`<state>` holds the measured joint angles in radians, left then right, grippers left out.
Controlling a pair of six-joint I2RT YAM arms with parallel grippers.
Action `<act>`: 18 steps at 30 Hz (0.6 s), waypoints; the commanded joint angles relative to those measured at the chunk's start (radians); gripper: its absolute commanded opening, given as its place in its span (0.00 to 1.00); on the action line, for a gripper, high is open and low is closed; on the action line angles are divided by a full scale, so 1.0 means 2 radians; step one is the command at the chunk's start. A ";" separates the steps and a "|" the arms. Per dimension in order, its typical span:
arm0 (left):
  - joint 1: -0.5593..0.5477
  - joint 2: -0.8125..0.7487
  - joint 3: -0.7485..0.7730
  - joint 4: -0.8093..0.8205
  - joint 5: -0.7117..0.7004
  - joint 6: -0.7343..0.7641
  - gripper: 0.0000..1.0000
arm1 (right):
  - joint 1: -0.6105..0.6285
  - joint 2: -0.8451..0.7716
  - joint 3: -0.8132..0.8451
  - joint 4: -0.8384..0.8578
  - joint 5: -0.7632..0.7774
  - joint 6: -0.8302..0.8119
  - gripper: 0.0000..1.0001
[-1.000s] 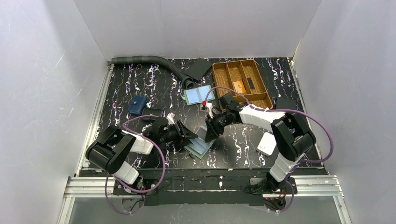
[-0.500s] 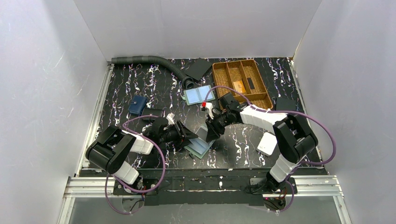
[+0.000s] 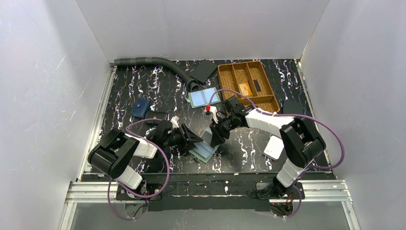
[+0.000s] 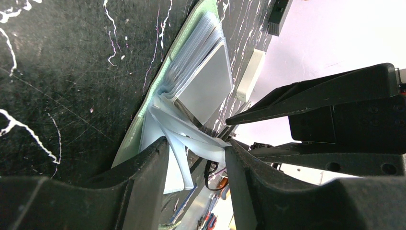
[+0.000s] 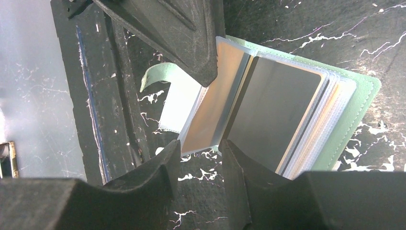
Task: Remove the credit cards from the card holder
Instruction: Remove the credit card from the card holder.
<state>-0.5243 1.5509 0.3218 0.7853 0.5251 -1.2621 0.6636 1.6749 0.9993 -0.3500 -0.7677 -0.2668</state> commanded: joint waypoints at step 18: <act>0.004 0.005 -0.011 -0.024 -0.003 0.005 0.45 | 0.015 -0.018 0.016 0.000 0.024 -0.003 0.41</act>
<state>-0.5243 1.5509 0.3218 0.7853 0.5255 -1.2682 0.6880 1.6676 0.9993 -0.3496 -0.7586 -0.2668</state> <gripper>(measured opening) 0.447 0.429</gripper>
